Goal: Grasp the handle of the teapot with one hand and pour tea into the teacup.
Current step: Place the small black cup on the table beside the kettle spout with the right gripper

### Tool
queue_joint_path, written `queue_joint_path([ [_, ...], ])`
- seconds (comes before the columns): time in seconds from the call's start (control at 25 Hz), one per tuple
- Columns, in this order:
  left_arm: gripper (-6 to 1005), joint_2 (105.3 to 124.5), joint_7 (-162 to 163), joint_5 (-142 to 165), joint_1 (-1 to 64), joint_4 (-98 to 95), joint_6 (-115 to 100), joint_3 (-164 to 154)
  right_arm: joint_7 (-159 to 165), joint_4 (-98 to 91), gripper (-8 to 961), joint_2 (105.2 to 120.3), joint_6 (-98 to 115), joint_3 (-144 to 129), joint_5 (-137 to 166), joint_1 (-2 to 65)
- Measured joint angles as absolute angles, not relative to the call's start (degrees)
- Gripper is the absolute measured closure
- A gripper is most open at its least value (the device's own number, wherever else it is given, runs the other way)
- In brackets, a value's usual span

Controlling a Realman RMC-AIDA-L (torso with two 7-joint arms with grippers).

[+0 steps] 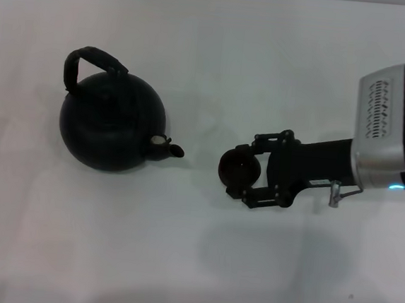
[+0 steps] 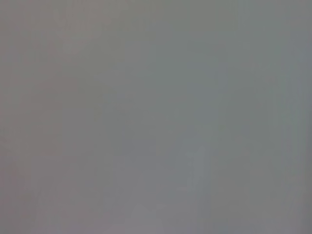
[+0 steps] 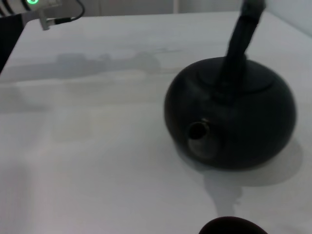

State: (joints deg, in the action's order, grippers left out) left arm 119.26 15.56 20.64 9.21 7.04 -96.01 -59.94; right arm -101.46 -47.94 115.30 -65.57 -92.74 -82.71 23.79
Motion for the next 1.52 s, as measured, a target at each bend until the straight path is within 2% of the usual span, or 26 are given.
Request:
queue_joint_path([
  [1.52, 122, 119.27, 15.55, 23.03, 8.19, 7.01, -97.74, -60.12, -101.48, -47.44, 207, 115.39, -51.37, -105.99, -87.34, 24.45],
])
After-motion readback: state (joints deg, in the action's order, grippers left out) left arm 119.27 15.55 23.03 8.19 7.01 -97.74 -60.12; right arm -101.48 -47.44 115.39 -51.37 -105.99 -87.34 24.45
